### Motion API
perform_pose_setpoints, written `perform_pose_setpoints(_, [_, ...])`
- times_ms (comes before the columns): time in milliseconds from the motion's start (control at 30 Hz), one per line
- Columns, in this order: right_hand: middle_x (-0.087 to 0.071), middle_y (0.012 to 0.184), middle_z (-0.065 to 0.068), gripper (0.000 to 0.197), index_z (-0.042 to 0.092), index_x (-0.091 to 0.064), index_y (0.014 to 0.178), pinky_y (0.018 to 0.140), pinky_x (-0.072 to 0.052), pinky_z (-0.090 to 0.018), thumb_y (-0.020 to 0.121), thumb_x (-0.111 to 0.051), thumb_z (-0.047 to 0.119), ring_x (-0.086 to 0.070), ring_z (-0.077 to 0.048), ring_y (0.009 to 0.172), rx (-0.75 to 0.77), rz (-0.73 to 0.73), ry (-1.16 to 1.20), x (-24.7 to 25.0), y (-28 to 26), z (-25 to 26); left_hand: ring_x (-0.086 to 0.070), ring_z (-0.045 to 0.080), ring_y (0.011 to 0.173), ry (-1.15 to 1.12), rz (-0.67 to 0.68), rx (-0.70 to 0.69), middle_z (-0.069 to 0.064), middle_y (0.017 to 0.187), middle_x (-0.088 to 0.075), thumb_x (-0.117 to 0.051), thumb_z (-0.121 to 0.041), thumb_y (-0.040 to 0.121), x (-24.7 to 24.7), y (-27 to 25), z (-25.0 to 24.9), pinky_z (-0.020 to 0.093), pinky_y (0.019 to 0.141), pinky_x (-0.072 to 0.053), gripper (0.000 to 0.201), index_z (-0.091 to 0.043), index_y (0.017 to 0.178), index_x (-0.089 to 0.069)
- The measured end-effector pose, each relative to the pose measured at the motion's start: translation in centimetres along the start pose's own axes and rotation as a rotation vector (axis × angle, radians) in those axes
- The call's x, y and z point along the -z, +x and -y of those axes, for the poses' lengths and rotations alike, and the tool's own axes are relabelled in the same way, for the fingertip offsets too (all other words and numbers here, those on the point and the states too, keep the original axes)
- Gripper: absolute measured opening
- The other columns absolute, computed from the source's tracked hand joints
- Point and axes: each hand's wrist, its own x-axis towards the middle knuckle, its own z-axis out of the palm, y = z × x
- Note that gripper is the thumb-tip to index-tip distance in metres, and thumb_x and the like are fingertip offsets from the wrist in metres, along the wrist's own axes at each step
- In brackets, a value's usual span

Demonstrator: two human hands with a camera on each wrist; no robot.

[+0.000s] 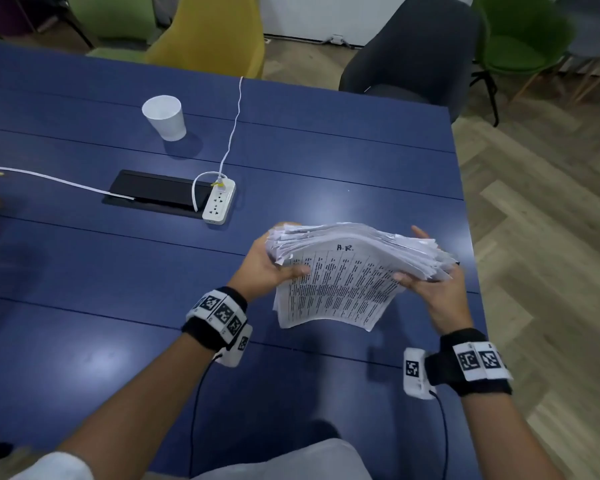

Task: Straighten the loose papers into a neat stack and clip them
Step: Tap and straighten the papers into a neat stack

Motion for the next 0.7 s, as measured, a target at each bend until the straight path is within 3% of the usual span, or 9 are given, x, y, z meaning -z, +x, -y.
perform_pose_setpoints(133, [-0.076, 0.097, 0.006, 0.049, 0.009, -0.067, 0.108, 0.082, -0.057, -0.025, 0.061, -0.08, -0.001, -0.07, -0.009, 0.092, -0.019, -0.051, -0.003, -0.8, 0.3, -0.2, -0.066, 0.018, 0.104, 0.025, -0.014, -0.006, 0.006, 0.108, -0.067, -0.081, 0.002, 0.069, -0.3, 0.4, -0.3, 0.03, 0.091, -0.053, 0.051, -0.001, 0.116, -0.061])
perform_pose_setpoints(200, [-0.074, 0.102, 0.003, 0.052, 0.006, -0.067, 0.11, 0.082, -0.056, -0.023, 0.06, -0.081, -0.002, -0.068, -0.009, 0.095, -0.007, -0.089, 0.011, -0.3, 0.7, -0.2, -0.065, 0.017, 0.105, 0.011, -0.042, -0.004, 0.004, 0.108, -0.067, -0.08, 0.003, 0.07, 0.4, 0.4, -0.1, 0.03, 0.091, -0.053, 0.049, 0.0, 0.115, -0.061])
perform_pose_setpoints(300, [-0.075, 0.097, 0.008, 0.046, 0.017, -0.067, 0.104, 0.085, -0.056, -0.024, 0.067, -0.078, -0.008, -0.07, -0.007, 0.094, -0.069, -0.024, -0.02, -1.1, 0.8, -0.8, -0.066, 0.018, 0.104, 0.045, -0.044, 0.074, 0.008, 0.109, -0.069, -0.079, -0.004, 0.073, -0.7, 0.5, 0.6, 0.034, 0.095, -0.052, 0.041, -0.01, 0.111, -0.063])
perform_pose_setpoints(400, [-0.076, 0.095, 0.006, 0.038, 0.021, -0.069, 0.099, 0.089, -0.057, -0.035, 0.073, -0.076, -0.006, -0.071, -0.016, 0.094, -0.047, -0.073, -0.047, -2.2, 1.0, -0.4, -0.068, 0.011, 0.085, 0.03, -0.202, 0.031, 0.002, 0.089, -0.071, -0.079, -0.005, 0.073, -2.2, 0.6, 0.6, 0.034, 0.086, -0.055, 0.029, -0.012, 0.099, -0.068])
perform_pose_setpoints(467, [-0.076, 0.092, 0.007, 0.035, 0.021, -0.07, 0.096, 0.084, -0.057, -0.029, 0.075, -0.075, -0.007, -0.071, -0.013, 0.09, -0.006, -0.133, -0.012, -2.2, 0.8, 0.4, -0.067, 0.007, 0.084, 0.013, -0.291, -0.026, -0.001, 0.089, -0.07, -0.078, -0.004, 0.072, -2.3, 0.4, -0.1, 0.03, 0.084, -0.055, 0.029, -0.013, 0.098, -0.069])
perform_pose_setpoints(567, [-0.076, 0.094, 0.009, 0.039, 0.019, -0.069, 0.099, 0.08, -0.056, -0.021, 0.074, -0.075, -0.011, -0.071, -0.012, 0.09, 0.009, -0.142, 0.006, -1.7, 0.5, 0.2, -0.069, 0.018, 0.089, 0.056, -0.311, -0.078, 0.005, 0.093, -0.072, -0.079, -0.005, 0.072, -1.9, 0.0, 0.2, 0.031, 0.083, -0.057, 0.028, -0.014, 0.097, -0.069])
perform_pose_setpoints(633, [-0.075, 0.093, 0.013, 0.045, 0.021, -0.066, 0.102, 0.081, -0.055, -0.02, 0.072, -0.074, -0.013, -0.07, -0.006, 0.091, -0.097, -0.055, -0.075, -1.4, 0.4, -1.5, -0.067, 0.024, 0.086, 0.059, -0.249, 0.073, 0.009, 0.093, -0.071, -0.082, -0.011, 0.071, -1.7, -0.3, 1.6, 0.042, 0.084, -0.057, 0.028, -0.023, 0.094, -0.068])
perform_pose_setpoints(700, [-0.074, 0.094, 0.015, 0.045, 0.028, -0.063, 0.1, 0.088, -0.055, -0.027, 0.075, -0.074, -0.007, -0.068, -0.006, 0.096, -0.209, -0.006, -0.17, -1.4, 0.2, -3.3, -0.06, 0.023, 0.085, 0.053, -0.2, 0.249, 0.011, 0.09, -0.067, -0.082, -0.014, 0.073, -1.9, -0.5, 2.7, 0.054, 0.087, -0.054, 0.028, -0.028, 0.087, -0.062])
